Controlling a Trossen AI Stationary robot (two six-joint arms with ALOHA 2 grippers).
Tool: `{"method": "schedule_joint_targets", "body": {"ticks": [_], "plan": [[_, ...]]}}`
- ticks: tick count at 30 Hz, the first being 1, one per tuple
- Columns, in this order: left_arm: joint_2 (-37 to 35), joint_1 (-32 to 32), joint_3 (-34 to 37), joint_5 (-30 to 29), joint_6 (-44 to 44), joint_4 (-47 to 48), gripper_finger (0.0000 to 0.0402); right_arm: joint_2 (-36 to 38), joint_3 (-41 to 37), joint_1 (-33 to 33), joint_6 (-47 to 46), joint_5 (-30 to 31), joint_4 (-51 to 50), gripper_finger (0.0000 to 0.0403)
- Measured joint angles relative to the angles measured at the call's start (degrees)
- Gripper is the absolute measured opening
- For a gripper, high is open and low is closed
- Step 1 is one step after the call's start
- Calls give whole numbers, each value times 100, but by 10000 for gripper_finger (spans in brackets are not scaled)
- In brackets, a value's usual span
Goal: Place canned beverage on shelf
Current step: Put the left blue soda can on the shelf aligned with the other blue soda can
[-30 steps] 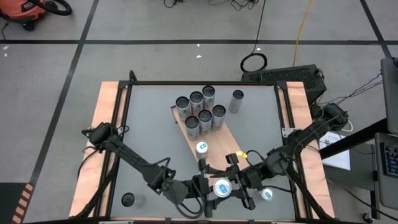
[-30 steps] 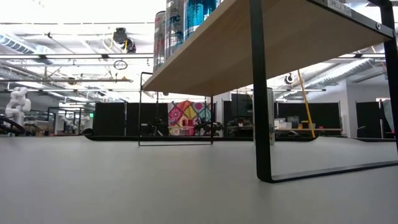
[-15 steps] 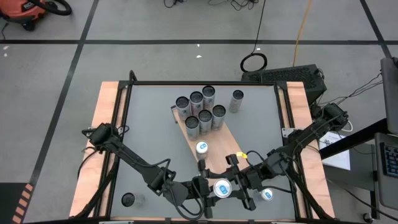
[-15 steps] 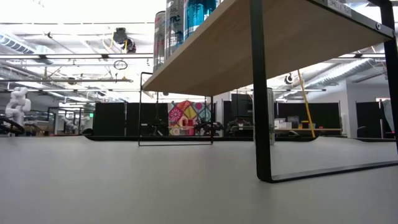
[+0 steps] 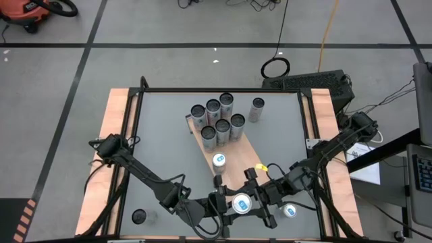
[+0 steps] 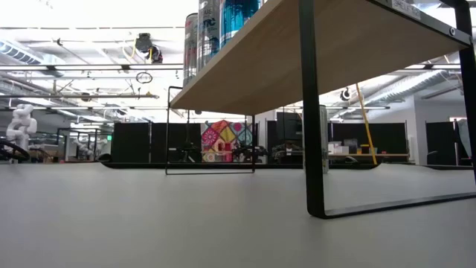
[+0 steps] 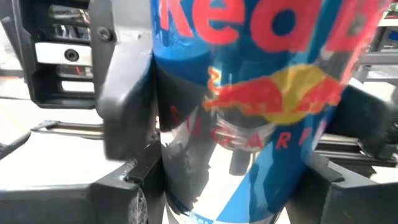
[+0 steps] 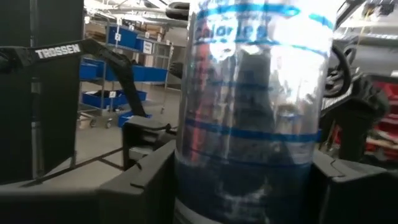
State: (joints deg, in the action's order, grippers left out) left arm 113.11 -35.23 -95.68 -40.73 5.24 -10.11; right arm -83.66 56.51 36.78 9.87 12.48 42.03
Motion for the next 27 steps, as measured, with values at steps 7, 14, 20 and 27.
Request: {"method": "schedule_joint_targets", "body": {"ticks": [7, 14, 20, 27], "plan": [[1, -13, 0, 11, 353, 291, 228, 76, 329, 10, -329, 273, -851, 264], [-1, -17, 0, 9, 576, 550, 228, 76, 1034, 99, -356, 413, -1901, 260], [-1, -4, 0, -3, 649, 657, 228, 76, 1624, 192, -385, 851, -2851, 242], [-1, -17, 0, -7, 647, 683, 228, 132, 1851, 233, -552, 847, -3353, 205]]}}
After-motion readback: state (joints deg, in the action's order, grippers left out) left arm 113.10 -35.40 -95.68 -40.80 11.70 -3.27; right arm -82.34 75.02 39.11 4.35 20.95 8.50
